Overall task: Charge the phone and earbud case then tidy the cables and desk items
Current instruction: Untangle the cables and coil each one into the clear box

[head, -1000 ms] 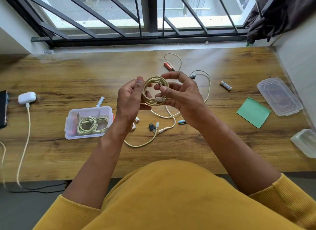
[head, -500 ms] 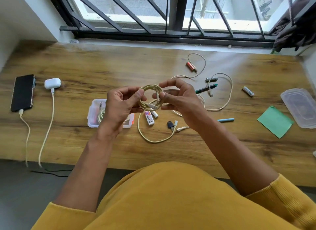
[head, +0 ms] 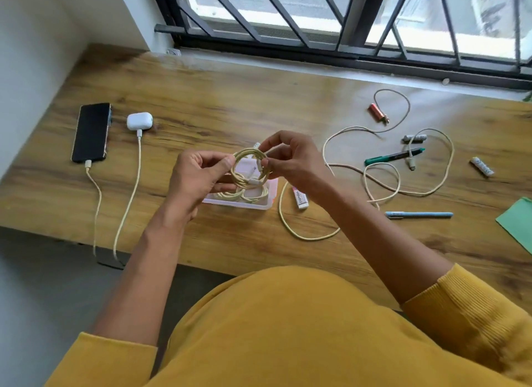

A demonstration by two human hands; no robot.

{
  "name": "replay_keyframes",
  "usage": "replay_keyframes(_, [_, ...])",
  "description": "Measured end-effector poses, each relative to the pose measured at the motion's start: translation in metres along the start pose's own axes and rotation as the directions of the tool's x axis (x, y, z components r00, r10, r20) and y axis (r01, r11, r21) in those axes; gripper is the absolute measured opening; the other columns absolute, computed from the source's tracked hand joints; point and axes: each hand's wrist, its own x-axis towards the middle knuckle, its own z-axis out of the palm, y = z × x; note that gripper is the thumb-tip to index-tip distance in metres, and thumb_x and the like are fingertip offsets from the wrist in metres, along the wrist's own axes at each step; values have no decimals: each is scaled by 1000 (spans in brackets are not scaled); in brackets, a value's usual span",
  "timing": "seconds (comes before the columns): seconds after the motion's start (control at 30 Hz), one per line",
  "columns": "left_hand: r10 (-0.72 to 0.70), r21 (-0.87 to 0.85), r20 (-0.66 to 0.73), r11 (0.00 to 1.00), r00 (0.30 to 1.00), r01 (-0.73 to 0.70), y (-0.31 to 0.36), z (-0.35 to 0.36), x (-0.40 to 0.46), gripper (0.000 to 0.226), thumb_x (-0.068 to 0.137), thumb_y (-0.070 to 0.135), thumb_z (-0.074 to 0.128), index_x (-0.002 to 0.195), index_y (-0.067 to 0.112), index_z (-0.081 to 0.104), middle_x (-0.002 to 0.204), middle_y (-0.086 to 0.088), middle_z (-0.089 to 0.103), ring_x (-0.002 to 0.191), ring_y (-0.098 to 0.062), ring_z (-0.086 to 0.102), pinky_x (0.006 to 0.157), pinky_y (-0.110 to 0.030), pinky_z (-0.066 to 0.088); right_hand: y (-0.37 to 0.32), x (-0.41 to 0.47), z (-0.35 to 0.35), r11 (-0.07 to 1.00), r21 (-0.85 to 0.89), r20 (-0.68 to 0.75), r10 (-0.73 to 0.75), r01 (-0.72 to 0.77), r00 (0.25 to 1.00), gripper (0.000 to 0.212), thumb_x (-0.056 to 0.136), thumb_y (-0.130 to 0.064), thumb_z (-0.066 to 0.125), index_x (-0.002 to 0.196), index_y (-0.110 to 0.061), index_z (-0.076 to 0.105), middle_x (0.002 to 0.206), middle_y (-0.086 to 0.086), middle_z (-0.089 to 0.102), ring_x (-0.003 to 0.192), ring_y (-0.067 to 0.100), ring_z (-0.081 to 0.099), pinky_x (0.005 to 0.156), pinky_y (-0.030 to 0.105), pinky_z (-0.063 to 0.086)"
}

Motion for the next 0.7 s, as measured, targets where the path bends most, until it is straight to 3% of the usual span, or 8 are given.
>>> replay_keyframes(0.1, [-32,110,28,994,999,29,-9,-12,3,5,95,8,78,91,10,79,77,-8,79,67,-20,77,61,-31,66,10,11,12,986,-164,2,-5,5,1000,15,88,8,75,99,-1,72,88,29,74,73,27,64,75,55,60])
replay_keyframes(0.23, [-102,191,46,977,994,91,-18,-16,6,7,93,8,81,97,6,76,79,-15,80,64,-21,76,59,-31,66,21,19,23,911,-410,-44,-69,45,997,13,86,-10,78,93,-21,76,81,-1,77,74,13,67,69,35,54])
replay_keyframes(0.3, [-110,243,34,965,993,98,-22,-14,8,12,92,8,82,100,3,75,78,-15,80,67,-23,78,63,-36,67,25,20,29,838,-541,-68,-124,68,990,11,85,-19,78,94,-25,75,85,-9,74,79,10,66,71,32,53])
replay_keyframes(0.47, [-47,335,2,941,999,43,-26,-7,10,6,94,15,81,94,11,77,71,-5,79,67,-22,80,70,-41,68,31,19,36,757,-649,-101,-189,79,977,10,87,-17,73,95,-22,71,91,-6,75,89,19,66,76,39,53])
replay_keyframes(0.57, [17,386,-20,922,1000,-8,-28,-1,9,7,94,21,82,91,15,80,68,0,78,63,-16,78,69,-37,68,34,18,37,672,-735,-94,-236,92,967,6,93,-19,72,98,-20,75,96,-3,73,95,22,62,77,39,49])
replay_keyframes(0.7, [67,399,-64,916,996,-36,-32,9,10,11,93,20,83,96,16,74,65,0,76,57,-14,76,63,-36,67,34,19,35,584,-810,-128,-271,57,954,17,99,-18,68,109,-22,80,106,0,71,102,24,61,78,39,49])
